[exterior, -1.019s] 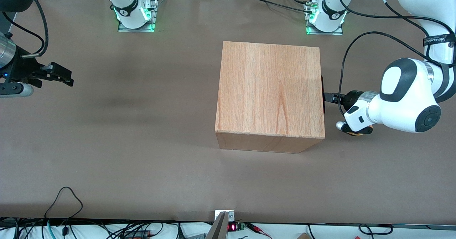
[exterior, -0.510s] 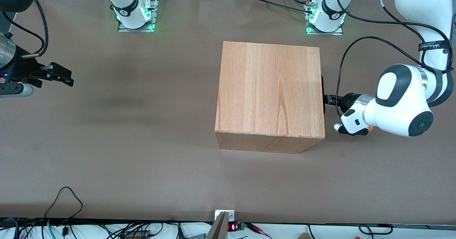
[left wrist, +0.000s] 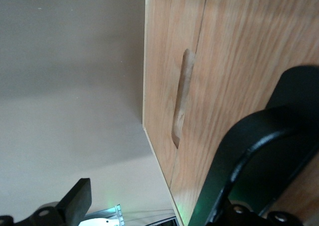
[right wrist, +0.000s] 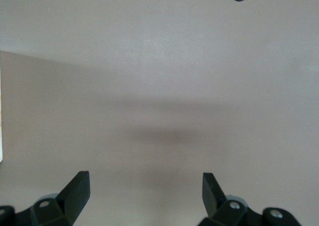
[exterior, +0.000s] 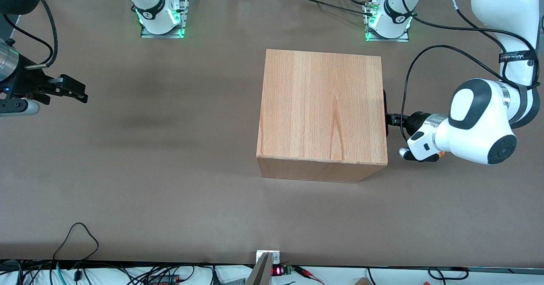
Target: Open top drawer with left arm
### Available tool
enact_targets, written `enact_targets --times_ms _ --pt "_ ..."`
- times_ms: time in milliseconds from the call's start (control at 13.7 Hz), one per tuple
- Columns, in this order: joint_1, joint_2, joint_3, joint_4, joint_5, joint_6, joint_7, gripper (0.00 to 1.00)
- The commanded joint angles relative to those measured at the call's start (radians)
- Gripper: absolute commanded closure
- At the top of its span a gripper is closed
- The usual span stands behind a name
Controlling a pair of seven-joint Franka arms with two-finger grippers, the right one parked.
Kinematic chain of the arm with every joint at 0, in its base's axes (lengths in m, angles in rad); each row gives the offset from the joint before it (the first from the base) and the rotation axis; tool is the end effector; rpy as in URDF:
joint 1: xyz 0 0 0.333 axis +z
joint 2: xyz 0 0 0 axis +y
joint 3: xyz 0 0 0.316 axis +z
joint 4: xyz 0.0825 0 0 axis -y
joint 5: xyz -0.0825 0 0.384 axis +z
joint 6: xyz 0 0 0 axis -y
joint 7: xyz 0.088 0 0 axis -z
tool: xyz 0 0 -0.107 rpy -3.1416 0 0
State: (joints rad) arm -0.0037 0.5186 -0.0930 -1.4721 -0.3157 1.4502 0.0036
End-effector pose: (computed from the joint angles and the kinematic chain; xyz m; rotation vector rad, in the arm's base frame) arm 0.6300 -0.0887 0.3564 2.6986 -0.0699 -0.7692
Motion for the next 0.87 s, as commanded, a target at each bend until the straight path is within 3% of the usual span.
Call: enact_targets --times_ms 0,801 --pt "0.01 0.021 0.015 0.015 -0.005 0.012 0.006 0.0" --pt "0.094 0.037 0.021 0.016 0.001 0.05 0.006 0.0"
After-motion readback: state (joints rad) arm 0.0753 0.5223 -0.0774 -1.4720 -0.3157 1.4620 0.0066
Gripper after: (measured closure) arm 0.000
